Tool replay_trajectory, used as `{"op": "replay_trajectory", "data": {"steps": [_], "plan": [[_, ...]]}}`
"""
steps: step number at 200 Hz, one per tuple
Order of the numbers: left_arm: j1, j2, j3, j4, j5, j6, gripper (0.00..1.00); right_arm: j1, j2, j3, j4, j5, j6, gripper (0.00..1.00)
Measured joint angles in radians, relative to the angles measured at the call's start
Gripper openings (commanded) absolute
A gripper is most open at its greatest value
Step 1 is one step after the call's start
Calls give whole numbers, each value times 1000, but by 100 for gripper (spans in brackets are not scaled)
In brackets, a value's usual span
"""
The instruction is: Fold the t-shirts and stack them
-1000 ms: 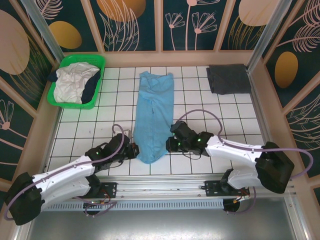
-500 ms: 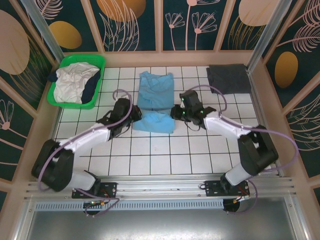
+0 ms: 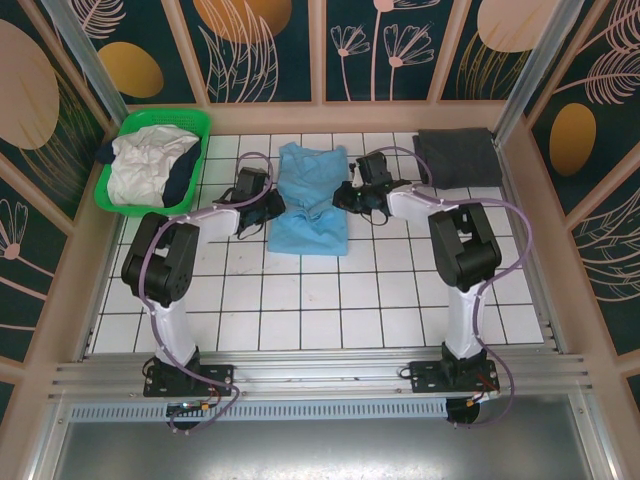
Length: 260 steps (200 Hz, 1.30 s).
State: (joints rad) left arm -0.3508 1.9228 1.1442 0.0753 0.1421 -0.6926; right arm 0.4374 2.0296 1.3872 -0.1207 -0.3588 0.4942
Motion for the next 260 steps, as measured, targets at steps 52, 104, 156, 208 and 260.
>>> {"op": "replay_trajectory", "data": {"steps": [52,104,156,208,260], "plan": [[48,29,54,-5,61,32,38,-34,45,32,-18,-10,-5,45],[61,4,109,-33,27,122,45,-52,-39,-7,-4,90,-18,55],[48,-146,-169,10,41,151,45,57,-190,-240,117,106,-6,52],[-40,-198,-352,57,26,132,19,161,-188,-387,153,103,13,51],[-103,-353,-473,93,22,119,14,158,-282,-554,245,67,43,49]]}}
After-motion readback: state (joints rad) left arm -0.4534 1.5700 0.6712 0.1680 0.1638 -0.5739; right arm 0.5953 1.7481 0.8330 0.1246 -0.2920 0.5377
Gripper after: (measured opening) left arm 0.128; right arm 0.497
